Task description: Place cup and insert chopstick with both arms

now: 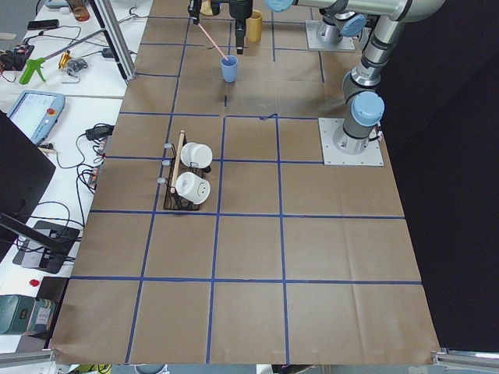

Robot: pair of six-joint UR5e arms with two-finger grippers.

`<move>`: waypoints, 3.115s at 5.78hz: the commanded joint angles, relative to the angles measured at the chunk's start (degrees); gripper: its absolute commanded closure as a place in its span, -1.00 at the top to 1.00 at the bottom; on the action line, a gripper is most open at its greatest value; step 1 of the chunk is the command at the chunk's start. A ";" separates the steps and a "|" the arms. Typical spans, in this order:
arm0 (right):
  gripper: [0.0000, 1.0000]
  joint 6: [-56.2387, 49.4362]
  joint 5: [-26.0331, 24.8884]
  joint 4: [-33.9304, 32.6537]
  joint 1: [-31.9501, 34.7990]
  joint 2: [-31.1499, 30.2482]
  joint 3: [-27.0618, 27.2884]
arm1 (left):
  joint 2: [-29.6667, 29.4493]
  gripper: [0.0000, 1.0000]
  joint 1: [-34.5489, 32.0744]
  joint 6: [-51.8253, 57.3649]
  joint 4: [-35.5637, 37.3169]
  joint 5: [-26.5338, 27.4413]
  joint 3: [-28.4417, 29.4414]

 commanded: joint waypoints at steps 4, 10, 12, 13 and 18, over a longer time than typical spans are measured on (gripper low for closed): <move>1.00 -0.91 0.33 -6.42 0.36 -0.34 6.30 | -0.02 0.97 0.16 0.00 -0.24 0.00 0.38; 1.00 -25.13 -0.38 9.54 -17.71 -23.05 18.70 | -0.02 0.98 0.16 0.00 -0.41 0.00 0.56; 1.00 -24.48 0.24 3.86 -19.59 -29.68 28.43 | 0.07 0.97 0.16 -0.09 -0.50 0.09 0.65; 1.00 -24.47 0.41 3.74 -19.33 -29.70 27.93 | 0.07 0.97 0.25 -0.18 -0.50 0.09 0.91; 1.00 -24.29 1.03 4.88 -19.24 -28.29 24.93 | 0.07 0.97 0.16 -0.09 -0.50 0.18 1.26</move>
